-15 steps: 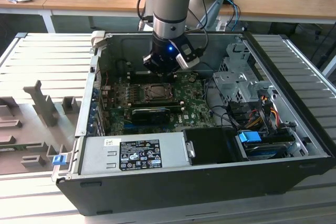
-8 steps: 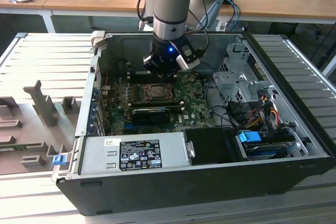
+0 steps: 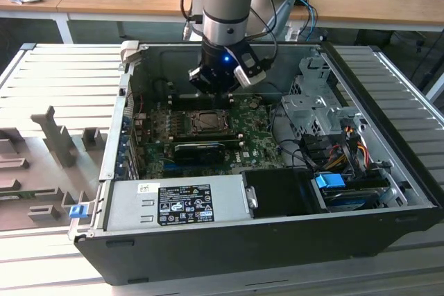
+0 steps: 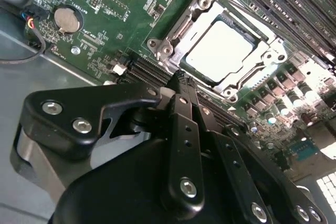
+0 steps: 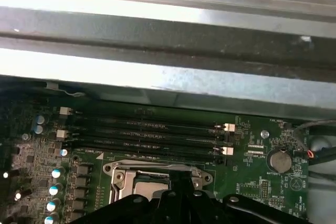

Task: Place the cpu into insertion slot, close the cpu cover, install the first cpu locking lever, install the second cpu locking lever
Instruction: 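Install the second cpu locking lever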

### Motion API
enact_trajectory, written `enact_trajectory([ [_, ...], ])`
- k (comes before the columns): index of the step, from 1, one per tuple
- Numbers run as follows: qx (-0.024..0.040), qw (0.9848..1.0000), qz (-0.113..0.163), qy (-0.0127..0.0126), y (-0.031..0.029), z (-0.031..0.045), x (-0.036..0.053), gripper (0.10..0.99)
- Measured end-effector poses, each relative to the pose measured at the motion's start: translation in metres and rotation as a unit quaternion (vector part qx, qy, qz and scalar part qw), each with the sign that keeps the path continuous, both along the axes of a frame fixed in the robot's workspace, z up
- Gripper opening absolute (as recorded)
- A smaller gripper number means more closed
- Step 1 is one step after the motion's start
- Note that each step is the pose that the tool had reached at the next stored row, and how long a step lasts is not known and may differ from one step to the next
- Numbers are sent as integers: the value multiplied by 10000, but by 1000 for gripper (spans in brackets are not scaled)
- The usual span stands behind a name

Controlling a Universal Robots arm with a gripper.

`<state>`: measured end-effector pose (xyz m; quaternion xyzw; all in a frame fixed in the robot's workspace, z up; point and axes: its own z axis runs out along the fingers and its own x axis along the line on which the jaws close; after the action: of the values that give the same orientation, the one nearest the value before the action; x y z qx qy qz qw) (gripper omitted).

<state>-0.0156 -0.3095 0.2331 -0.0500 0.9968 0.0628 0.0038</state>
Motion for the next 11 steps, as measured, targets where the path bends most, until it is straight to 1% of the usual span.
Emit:
enact_trajectory([
  [2,0,10000,0,0,-18,0,0,106],
  [5,1,10000,0,0,-77,0,0,106],
  [9,0,10000,-1,0,-179,-3,0,106],
  [11,1,10000,-1,0,-209,-3,0,106],
])
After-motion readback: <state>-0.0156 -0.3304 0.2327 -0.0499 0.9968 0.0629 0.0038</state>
